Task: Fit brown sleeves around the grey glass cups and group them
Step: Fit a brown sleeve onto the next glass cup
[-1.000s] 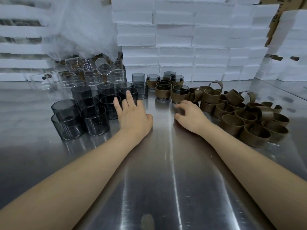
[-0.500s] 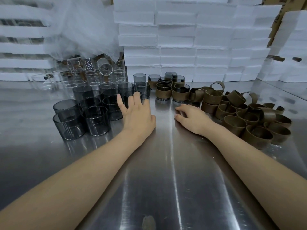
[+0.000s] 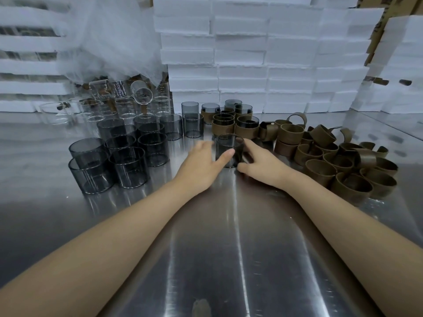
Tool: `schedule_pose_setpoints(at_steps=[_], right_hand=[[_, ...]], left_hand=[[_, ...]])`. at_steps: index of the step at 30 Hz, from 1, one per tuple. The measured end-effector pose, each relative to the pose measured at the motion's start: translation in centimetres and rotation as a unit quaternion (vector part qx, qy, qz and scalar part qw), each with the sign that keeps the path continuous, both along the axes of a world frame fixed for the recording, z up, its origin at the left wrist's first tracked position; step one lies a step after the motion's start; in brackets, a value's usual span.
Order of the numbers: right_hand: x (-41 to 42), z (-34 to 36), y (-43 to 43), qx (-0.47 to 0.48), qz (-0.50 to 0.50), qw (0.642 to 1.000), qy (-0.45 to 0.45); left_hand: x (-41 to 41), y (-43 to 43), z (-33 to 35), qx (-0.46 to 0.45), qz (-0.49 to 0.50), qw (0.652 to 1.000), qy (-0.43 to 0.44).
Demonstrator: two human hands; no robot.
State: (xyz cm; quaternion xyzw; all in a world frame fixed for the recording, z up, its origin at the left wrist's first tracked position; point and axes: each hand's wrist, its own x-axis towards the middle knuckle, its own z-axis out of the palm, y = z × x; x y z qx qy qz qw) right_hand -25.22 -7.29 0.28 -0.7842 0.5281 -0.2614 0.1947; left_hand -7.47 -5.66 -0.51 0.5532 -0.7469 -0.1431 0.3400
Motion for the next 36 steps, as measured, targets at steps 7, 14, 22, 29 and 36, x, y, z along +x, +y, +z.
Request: schedule_pose_setpoints(at_steps=[7, 14, 22, 29, 36], right_hand=[[0.3, 0.0, 0.3, -0.086, 0.021, 0.988, -0.127], [0.7, 0.0, 0.7, -0.200, 0.030, 0.970, -0.136], [0.9, 0.3, 1.1, -0.216, 0.027, 0.966, -0.137], [1.0, 0.3, 0.9, -0.189, 0.017, 0.965, -0.181], [1.0, 0.4, 0.8, -0.160, 0.007, 0.967, -0.198]], left_hand=[[0.1, 0.2, -0.2, -0.039, -0.102, 0.992, 0.058], [-0.1, 0.5, -0.2, -0.028, -0.165, 0.981, 0.094], [-0.1, 0.8, 0.1, -0.010, -0.156, 0.976, 0.150], [-0.1, 0.6, 0.2, -0.015, -0.157, 0.978, 0.135], [0.0, 0.8, 0.3, 0.009, -0.143, 0.979, 0.144]])
